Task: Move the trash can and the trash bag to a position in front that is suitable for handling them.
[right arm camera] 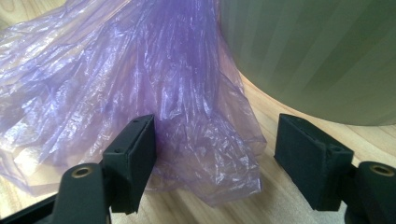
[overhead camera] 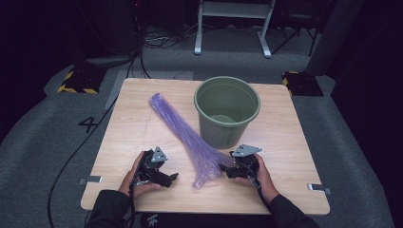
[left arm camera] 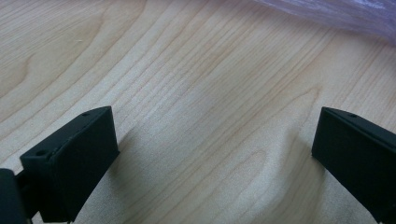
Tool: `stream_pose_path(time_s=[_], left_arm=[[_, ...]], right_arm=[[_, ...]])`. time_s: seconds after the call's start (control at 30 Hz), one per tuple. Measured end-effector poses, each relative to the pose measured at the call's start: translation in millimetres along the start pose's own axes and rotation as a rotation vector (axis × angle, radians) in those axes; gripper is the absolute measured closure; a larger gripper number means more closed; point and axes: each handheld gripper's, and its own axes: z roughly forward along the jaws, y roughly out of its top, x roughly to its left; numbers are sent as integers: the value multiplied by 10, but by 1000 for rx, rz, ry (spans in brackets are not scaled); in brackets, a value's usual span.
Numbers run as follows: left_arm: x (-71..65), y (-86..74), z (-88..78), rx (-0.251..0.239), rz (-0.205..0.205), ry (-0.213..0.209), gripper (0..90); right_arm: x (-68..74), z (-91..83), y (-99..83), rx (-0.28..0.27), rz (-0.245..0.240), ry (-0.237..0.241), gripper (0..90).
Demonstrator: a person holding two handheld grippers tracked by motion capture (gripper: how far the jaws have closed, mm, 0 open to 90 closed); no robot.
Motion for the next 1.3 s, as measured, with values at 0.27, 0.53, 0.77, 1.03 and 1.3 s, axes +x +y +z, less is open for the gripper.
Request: stream_pose_path(time_s=[0.27, 0.53, 0.77, 1.03, 1.3], left_arm=[[-18, 26, -22, -18, 3, -5, 122], [-104, 80, -40, -32, 37, -32, 159], [-246, 154, -69, -69, 61, -59, 160], [-355, 270, -119, -130, 78, -76, 159], [-465, 353, -9, -123, 130, -139, 159]], right_arm=[[-17, -63, 5, -9, -2, 1, 286], [-57, -234, -27, -32, -26, 21, 260], [-195, -459, -108, -51, -29, -7, 258], [-374, -556, -206, -54, 18, -30, 258], [-478, -582, -247, -43, 38, -58, 264]])
